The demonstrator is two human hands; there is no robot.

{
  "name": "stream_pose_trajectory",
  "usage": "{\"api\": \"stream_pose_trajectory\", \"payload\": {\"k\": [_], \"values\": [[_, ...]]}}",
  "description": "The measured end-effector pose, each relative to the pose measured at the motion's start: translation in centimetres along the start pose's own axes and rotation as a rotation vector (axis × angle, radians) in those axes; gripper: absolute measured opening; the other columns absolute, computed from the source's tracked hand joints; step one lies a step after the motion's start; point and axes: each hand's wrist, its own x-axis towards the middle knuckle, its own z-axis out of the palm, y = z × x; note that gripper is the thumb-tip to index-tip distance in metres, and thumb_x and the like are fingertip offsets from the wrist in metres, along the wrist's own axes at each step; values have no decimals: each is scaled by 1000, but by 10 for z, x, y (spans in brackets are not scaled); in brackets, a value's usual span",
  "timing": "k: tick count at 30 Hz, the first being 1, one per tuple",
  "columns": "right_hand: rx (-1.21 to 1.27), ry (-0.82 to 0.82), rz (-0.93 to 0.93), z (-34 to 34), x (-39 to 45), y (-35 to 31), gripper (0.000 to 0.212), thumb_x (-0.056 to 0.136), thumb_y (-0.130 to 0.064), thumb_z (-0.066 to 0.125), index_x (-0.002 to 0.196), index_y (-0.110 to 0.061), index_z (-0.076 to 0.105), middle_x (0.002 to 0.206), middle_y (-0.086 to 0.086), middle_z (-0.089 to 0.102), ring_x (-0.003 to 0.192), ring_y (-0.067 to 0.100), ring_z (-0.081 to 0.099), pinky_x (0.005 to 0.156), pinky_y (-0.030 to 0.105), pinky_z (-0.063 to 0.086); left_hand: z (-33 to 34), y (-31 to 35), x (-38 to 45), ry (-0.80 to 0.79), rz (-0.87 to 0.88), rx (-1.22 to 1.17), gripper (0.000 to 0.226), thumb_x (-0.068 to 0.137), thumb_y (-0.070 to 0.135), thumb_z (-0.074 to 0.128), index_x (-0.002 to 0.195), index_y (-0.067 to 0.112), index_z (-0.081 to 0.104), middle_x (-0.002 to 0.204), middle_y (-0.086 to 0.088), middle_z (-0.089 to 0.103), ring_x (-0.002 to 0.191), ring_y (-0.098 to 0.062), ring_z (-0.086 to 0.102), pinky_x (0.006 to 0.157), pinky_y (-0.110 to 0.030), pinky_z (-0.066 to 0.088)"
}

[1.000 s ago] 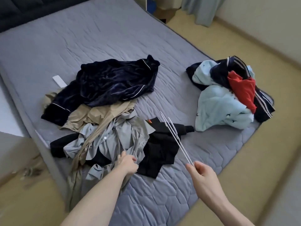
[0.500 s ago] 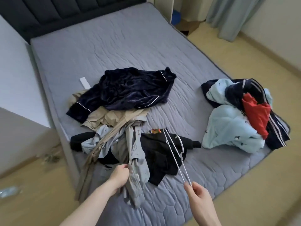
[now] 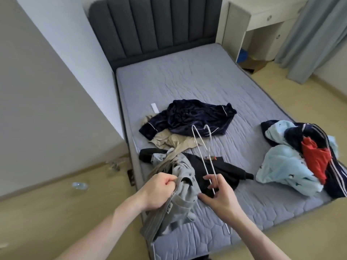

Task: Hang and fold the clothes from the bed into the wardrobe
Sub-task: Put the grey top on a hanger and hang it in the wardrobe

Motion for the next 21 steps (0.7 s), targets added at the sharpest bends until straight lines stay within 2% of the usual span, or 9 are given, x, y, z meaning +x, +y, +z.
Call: {"api": "stream_pose_trajectory", "payload": {"k": [2,3,5,7,9,11,15,19,21], "values": [[17,-48,-63,17,-17,-29,46,66,-39,81,104,-28,57,107,-32,58,89,-4,58,71,20,51,-7,6,-30,-37,53,6,32,93,20,36,75,4,58,66,-10,61,62,-16,51,66,-36,49],[14,-72,-95,25,-26,-42,45,69,-35,82,107,-29,58,111,-32,59,97,-4,59,74,19,52,-12,8,-46,-50,74,6,31,93,20,36,72,6,55,62,-3,56,60,-14,48,64,-33,46],[17,-116,-144,40,-43,-62,34,76,-25,80,104,-25,60,112,-30,64,100,-2,63,66,14,52,-22,8,-76,-64,111,8,33,92,21,36,68,11,56,60,1,54,58,-11,48,62,-25,46],[25,-144,-177,54,-60,-78,22,75,-25,71,85,-15,54,100,-21,70,87,0,65,55,12,45,-34,2,-104,-46,141,-10,34,92,22,36,72,10,60,64,-8,59,60,-11,51,63,-25,47],[3,-148,-218,66,-76,-94,16,70,-30,60,71,-24,44,77,-16,65,67,2,55,57,13,40,-46,-9,-127,23,156,-33,31,91,22,37,74,6,57,66,-10,58,61,-14,50,65,-29,45],[-1,-134,-272,75,-91,-105,24,79,-29,64,66,-33,44,63,-15,51,59,3,42,57,15,35,-59,-19,-146,117,163,-16,28,90,23,37,73,4,50,64,-5,52,61,-14,47,65,-33,42],[67,-45,-326,75,-102,-132,47,92,-23,71,67,-22,32,60,-9,43,61,6,36,59,31,36,-83,-37,-179,301,147,191,23,89,21,38,73,12,51,66,-6,56,59,-7,44,64,-34,42],[114,34,-427,66,-102,-186,50,92,-19,73,66,-20,30,59,-13,44,60,5,40,58,20,37,-102,-44,-208,372,77,289,18,87,21,47,74,24,58,67,13,60,63,-4,51,64,-30,44],[138,42,-470,63,-102,-216,50,91,-19,73,66,-19,30,59,-13,47,61,7,44,60,20,40,-103,-42,-221,425,88,212,15,87,23,52,85,32,64,83,17,66,78,-1,60,74,-28,51]]}}
